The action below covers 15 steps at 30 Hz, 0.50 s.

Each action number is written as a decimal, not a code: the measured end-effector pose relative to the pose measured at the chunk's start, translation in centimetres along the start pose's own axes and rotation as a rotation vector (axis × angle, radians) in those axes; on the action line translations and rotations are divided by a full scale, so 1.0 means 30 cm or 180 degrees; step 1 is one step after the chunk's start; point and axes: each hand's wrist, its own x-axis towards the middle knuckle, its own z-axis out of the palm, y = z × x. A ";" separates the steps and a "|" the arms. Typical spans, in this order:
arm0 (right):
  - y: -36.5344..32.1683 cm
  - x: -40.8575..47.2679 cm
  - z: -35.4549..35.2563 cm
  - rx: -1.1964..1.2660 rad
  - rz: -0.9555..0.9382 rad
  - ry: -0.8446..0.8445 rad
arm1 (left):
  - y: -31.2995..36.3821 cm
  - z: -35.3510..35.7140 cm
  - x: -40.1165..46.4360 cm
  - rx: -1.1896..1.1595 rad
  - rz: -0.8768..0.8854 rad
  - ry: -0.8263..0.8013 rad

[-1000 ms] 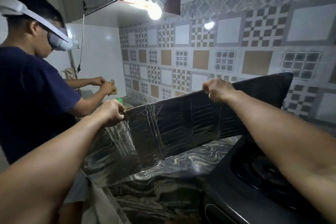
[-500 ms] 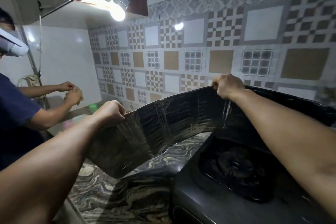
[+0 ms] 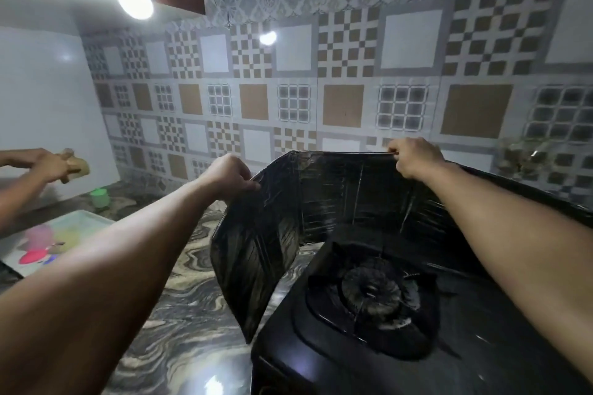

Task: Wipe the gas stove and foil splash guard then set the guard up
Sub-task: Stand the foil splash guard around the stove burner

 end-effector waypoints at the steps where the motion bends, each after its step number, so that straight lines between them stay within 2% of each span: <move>1: 0.023 0.004 0.008 -0.0014 0.0018 -0.0010 | 0.016 0.015 0.017 -0.0011 0.0017 -0.0032; 8: 0.150 0.027 0.034 0.0122 0.0170 -0.0090 | 0.089 0.124 0.145 -0.0266 0.0052 -0.0169; 15: 0.201 0.057 0.082 -0.0031 0.0364 -0.0301 | 0.117 0.216 0.231 -0.1025 -0.0120 -0.0556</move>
